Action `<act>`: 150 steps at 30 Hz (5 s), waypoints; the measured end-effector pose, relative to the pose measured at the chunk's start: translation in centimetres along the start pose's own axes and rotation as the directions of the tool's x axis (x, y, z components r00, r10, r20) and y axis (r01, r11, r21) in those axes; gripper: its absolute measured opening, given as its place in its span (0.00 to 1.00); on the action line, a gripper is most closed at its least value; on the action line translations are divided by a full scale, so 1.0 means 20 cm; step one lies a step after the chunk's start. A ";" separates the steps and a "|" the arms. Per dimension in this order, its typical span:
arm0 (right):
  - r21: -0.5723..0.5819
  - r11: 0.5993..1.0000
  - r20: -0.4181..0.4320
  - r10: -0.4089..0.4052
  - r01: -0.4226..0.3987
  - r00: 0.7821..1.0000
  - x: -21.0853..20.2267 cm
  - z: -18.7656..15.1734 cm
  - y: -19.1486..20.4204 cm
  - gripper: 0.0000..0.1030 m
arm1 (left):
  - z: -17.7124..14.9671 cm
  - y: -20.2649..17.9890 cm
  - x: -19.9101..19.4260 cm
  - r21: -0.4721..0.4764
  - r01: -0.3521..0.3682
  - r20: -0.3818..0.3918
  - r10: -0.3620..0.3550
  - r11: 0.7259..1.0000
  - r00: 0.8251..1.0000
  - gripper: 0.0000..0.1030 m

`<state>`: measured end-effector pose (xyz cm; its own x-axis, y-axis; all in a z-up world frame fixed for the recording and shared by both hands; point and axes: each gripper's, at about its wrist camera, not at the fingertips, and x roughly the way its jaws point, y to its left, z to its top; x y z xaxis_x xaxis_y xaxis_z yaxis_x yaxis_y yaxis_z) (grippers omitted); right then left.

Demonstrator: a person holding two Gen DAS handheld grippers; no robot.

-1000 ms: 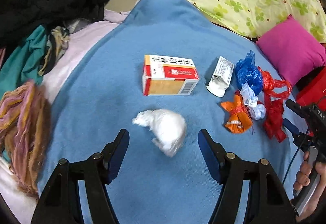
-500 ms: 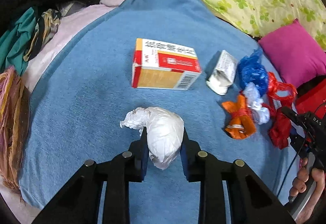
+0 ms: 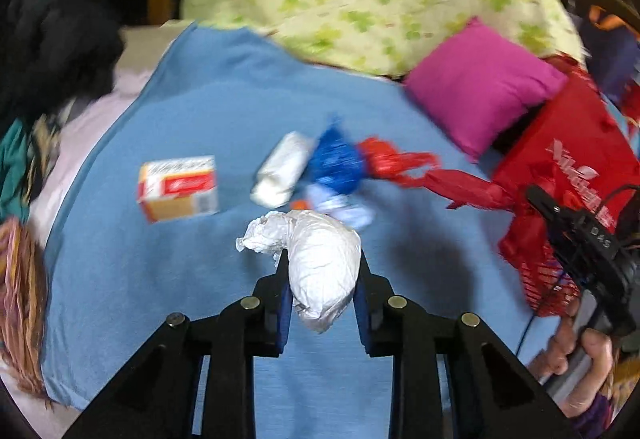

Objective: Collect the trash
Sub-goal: 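Carry both bags over the red mesh basket and open both tools to drop them, then move both open tools back over the remaining trash on the blanket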

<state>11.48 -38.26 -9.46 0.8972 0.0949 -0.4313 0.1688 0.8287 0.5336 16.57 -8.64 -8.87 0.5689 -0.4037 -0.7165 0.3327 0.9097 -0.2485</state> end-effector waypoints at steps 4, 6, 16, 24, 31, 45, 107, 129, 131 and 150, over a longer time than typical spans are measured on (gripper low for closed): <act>-0.045 0.999 0.088 -0.003 0.007 0.996 -0.19 0.04 -0.02 0.34 | 0.02 -0.18 -0.07 0.080 0.022 0.032 -0.025 0.997 0.999 0.27; -0.055 0.998 0.119 -0.005 0.012 0.993 -0.25 0.06 -0.02 0.34 | 0.03 -0.28 -0.10 0.121 0.025 0.048 -0.031 0.992 0.998 0.27; -0.115 0.991 0.258 -0.039 0.071 0.965 -0.50 0.11 -0.03 0.35 | 0.06 -0.71 -0.16 0.286 0.030 0.095 -0.060 0.958 0.994 0.28; -0.129 0.980 0.359 -0.097 0.152 0.928 -0.69 0.12 -0.13 0.35 | 0.06 -0.97 -0.16 0.368 0.041 0.114 -0.089 0.929 0.990 0.28; -0.067 0.976 0.404 -0.162 0.206 0.900 -0.82 0.15 -0.30 0.34 | 0.06 -1.15 -0.13 0.414 0.070 0.110 -0.126 0.907 0.986 0.28; 0.087 0.958 0.429 -0.283 0.273 0.858 -1.00 0.19 -0.65 0.35 | 0.05 -1.56 -0.01 0.501 0.139 0.080 -0.206 0.854 0.975 0.28; -0.138 0.984 0.264 -0.072 0.111 0.962 -0.35 -0.01 0.15 0.68 | 0.01 -0.46 -0.16 0.245 -0.281 0.222 0.229 0.928 0.948 0.67; -0.185 0.982 0.150 -0.020 0.048 0.988 -0.09 -0.13 0.34 0.68 | -0.02 -0.18 -0.20 0.171 -0.345 0.251 0.297 0.923 0.921 0.68; -0.182 0.982 0.138 -0.018 0.043 0.990 -0.06 -0.13 0.34 0.68 | -0.03 -0.16 -0.21 0.165 -0.352 0.251 0.306 0.921 0.919 0.68; -0.247 0.969 0.054 0.009 0.004 0.998 0.10 -0.21 0.47 0.68 | -0.04 0.10 -0.19 0.076 -0.412 0.231 0.386 0.908 0.893 0.69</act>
<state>13.19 -27.84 -8.40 0.9195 0.0728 -0.3862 0.0665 0.9398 0.3353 14.43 -5.13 -7.13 0.8103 -0.0317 -0.5852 0.1246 0.9850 0.1192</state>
